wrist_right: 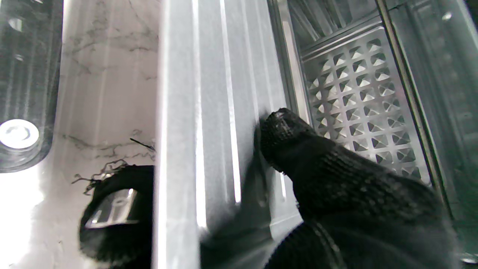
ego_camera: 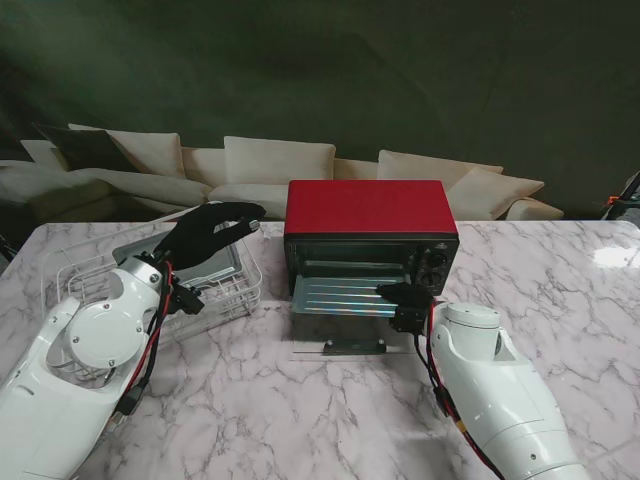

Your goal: Slide the trays into the oven

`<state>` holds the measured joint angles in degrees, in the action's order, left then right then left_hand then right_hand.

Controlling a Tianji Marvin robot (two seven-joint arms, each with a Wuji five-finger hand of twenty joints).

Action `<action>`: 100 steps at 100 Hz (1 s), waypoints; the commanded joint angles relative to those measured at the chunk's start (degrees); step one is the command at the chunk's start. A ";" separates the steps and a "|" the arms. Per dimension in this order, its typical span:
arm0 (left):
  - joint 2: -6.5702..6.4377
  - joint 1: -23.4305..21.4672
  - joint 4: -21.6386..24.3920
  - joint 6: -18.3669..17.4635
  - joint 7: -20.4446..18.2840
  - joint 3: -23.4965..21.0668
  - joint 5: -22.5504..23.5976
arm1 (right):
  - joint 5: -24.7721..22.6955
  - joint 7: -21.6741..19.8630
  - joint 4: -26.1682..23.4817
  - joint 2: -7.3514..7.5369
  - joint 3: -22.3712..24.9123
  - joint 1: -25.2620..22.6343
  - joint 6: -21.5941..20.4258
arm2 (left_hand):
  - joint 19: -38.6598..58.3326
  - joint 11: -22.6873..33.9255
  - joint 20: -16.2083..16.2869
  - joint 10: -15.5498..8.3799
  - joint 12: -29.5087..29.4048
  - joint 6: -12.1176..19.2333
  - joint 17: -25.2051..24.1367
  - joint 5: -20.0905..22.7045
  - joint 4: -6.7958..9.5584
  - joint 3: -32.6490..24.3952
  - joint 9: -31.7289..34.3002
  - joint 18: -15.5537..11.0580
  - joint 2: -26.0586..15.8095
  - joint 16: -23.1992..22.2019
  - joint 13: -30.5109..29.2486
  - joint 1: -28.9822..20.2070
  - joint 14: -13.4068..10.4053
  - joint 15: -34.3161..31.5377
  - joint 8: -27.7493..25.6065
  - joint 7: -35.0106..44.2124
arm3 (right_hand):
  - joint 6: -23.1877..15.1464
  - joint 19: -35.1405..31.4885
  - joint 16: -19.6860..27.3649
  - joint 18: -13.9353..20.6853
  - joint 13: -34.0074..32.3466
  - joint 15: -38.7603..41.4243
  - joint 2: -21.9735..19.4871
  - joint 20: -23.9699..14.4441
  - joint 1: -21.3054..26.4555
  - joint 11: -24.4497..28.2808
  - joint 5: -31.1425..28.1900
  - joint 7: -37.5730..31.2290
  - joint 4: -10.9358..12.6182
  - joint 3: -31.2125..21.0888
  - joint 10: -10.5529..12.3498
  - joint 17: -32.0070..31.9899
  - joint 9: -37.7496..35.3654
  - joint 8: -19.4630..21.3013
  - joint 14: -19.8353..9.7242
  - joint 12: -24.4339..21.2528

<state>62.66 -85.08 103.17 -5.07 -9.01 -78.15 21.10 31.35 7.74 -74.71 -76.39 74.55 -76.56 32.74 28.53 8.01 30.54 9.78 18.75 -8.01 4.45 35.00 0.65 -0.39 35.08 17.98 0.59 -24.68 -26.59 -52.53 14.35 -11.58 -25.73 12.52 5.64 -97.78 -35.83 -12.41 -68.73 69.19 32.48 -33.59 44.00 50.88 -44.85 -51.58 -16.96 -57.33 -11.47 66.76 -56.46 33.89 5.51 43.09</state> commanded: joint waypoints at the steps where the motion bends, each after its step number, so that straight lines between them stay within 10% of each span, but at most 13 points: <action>1: -0.03 0.40 0.35 0.29 -1.05 0.35 -0.02 | -0.34 0.05 -0.07 0.36 0.23 -0.81 0.49 | 0.69 -0.07 0.23 0.15 0.38 0.24 -0.92 1.47 -0.38 1.80 1.07 0.89 -2.37 -0.80 -0.94 0.30 0.12 -0.54 -0.44 0.13 | -13.98 -3.08 -2.22 -2.39 -4.03 4.11 -6.47 -0.92 6.90 2.30 -5.94 -4.27 2.87 -5.58 1.68 -2.98 0.65 3.63 -1.90 0.97; 100: 0.00 0.17 0.71 -0.04 -0.85 -0.02 -0.13 | 1.11 0.50 -3.61 0.72 1.42 -4.73 0.99 | 0.56 -0.12 0.23 0.15 0.37 0.29 -0.95 1.40 -0.40 1.81 1.05 0.82 -2.45 -0.78 -0.91 0.41 0.07 -0.50 -0.43 0.09 | -14.02 -3.19 -2.14 -2.32 -4.10 4.47 -6.37 -1.16 6.85 2.27 -6.82 -4.12 2.73 -5.86 1.81 -2.96 0.67 5.09 -2.04 1.17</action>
<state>62.62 -84.89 103.73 -5.03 -9.16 -78.35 21.04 32.52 8.11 -79.86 -75.67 76.04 -80.99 33.99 28.53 8.01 30.54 9.78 18.75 -8.01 4.45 35.00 0.65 -0.39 35.08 17.98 0.57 -24.68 -26.59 -52.53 14.36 -11.58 -25.73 12.52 5.64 -97.78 -36.65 -12.63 -68.73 69.52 32.46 -33.68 44.00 50.89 -45.38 -51.48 -16.96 -57.23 -11.45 65.34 -56.32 35.36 5.60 43.63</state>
